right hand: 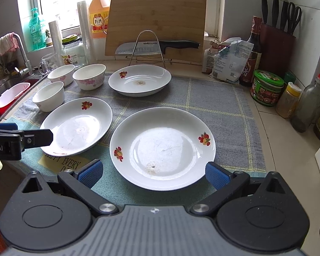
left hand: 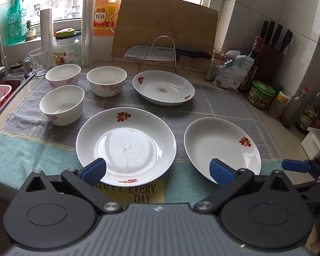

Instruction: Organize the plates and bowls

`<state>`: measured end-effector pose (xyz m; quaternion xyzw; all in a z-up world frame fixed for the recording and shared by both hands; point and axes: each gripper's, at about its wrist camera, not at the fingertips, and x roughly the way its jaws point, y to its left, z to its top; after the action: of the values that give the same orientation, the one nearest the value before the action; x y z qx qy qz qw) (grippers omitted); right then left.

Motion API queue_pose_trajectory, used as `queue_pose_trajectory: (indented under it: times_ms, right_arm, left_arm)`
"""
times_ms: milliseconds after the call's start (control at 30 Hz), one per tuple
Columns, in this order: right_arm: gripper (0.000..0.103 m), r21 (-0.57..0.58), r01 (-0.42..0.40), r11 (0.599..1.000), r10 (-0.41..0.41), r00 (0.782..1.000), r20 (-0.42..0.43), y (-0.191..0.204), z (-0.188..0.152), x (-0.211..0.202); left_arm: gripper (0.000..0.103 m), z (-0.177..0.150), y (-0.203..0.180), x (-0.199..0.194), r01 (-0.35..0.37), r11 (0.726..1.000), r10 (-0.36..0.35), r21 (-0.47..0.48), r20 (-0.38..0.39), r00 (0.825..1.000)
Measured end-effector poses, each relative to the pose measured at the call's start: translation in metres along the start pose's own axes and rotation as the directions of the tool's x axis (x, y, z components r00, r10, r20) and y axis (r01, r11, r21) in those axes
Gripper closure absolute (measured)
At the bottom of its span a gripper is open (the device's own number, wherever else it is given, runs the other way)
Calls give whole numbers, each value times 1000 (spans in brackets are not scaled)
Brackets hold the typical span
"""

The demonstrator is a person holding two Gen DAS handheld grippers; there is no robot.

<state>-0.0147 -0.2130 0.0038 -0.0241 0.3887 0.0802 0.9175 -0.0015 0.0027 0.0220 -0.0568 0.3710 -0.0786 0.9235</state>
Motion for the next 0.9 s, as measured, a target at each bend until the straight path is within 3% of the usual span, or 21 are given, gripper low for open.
queue_pose_trajectory:
  times_ms: [400, 900]
  right_arm:
    - [0, -24, -50, 998, 48, 997, -58, -4, -31, 45]
    - [0, -53, -7, 999, 3, 997, -76, -10, -41, 81]
  left_arm:
    - [1, 9, -5, 18, 1, 999, -2, 49, 3, 1000]
    - [1, 20, -4, 45, 23, 996, -19, 86, -44, 999]
